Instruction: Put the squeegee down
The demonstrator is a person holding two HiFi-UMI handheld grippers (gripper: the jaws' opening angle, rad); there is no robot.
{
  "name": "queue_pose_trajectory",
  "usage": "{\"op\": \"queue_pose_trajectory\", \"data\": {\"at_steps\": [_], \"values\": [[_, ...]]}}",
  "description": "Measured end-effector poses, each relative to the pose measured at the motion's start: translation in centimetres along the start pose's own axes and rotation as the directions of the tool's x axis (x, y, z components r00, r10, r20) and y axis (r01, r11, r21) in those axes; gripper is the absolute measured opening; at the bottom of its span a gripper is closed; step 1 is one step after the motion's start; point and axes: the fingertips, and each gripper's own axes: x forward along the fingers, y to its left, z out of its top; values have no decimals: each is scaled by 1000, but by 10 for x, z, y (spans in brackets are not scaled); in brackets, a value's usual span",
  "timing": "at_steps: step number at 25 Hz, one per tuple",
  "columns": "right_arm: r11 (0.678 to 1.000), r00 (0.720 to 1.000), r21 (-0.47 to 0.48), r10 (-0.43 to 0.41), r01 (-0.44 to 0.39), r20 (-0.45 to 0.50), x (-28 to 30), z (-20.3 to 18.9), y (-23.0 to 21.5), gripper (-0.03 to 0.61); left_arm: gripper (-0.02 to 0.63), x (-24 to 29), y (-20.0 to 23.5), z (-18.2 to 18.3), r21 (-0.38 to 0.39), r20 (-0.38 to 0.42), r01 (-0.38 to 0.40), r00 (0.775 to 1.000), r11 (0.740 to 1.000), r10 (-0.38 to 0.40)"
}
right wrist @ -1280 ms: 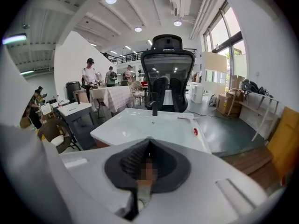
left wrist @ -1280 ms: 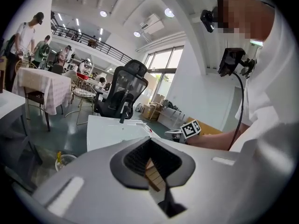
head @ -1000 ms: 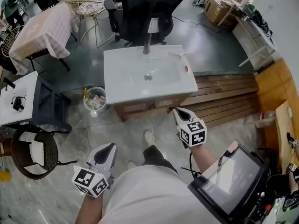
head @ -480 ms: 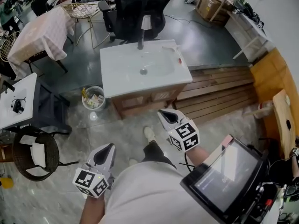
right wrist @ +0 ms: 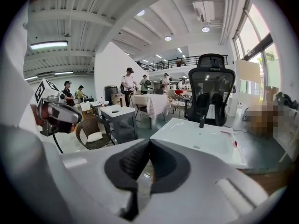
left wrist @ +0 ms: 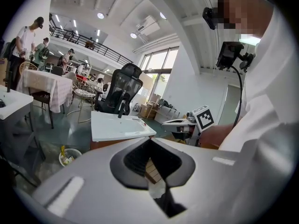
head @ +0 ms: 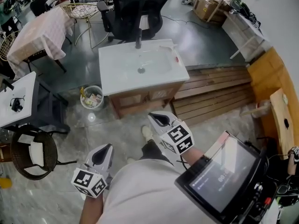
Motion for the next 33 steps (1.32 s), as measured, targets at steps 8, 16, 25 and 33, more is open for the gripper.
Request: {"op": "queue_pose_trajectory", "data": {"at_steps": [8, 16, 25, 33], "values": [[999, 1000, -38, 26, -26, 14, 2, 12, 13, 2, 8, -6, 3, 0, -6, 8, -14, 1000, 1000, 14], [998, 999, -53, 42, -41, 18, 2, 13, 20, 2, 8, -6, 3, -3, -7, 7, -15, 1000, 1000, 15], [998, 999, -45, 38, -37, 13, 2, 8, 13, 2, 8, 3, 1, -4, -11, -8, -11, 1000, 1000, 11], [999, 1000, -29, 27, -27, -2, 10, -2, -7, 2, 8, 22, 6, -4, -7, -19, -4, 1000, 1000, 4]]}}
